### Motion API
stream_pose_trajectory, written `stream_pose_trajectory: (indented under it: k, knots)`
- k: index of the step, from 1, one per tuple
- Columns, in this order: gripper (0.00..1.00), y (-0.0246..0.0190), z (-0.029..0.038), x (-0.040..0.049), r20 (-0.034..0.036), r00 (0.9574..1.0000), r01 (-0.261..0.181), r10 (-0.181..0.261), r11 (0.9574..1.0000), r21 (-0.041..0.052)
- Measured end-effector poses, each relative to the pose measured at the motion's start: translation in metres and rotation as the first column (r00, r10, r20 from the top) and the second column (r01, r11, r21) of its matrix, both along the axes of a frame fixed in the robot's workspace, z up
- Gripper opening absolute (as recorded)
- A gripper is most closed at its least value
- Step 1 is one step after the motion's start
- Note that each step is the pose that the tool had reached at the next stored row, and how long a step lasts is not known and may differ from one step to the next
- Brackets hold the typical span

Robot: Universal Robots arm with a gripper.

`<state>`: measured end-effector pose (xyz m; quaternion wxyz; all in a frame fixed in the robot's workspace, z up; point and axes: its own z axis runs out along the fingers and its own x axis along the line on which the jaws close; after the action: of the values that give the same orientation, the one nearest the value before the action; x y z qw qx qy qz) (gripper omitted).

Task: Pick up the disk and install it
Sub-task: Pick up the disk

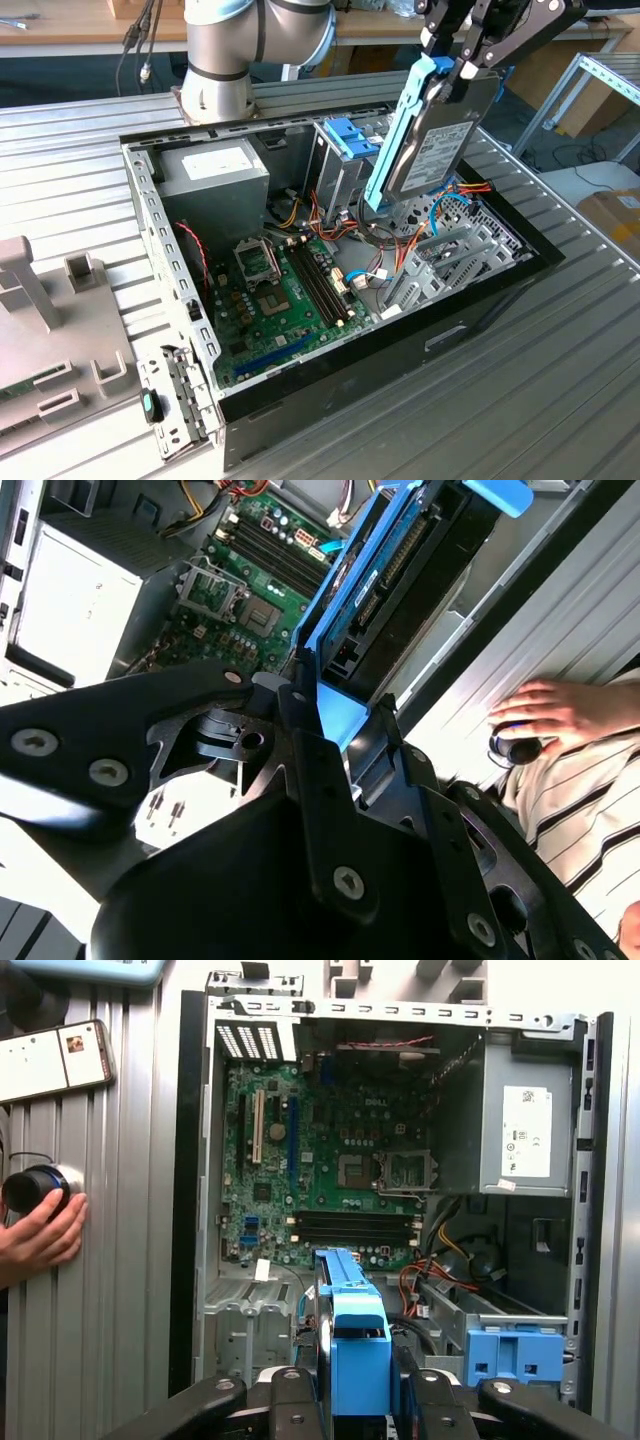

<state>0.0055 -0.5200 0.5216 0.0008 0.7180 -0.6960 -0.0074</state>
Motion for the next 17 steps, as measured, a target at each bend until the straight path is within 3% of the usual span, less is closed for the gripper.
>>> stream_pose_trajectory:
  k: [7, 17]
  knots:
    - [0.36, -0.0214, -0.0004, 0.0002, 0.0, 1.0, 0.0, 0.0, 1.0, 0.0001]
    - [0.36, -0.0217, -0.0004, 0.0003, 0.0, 1.0, 0.0, 0.0, 1.0, 0.0]
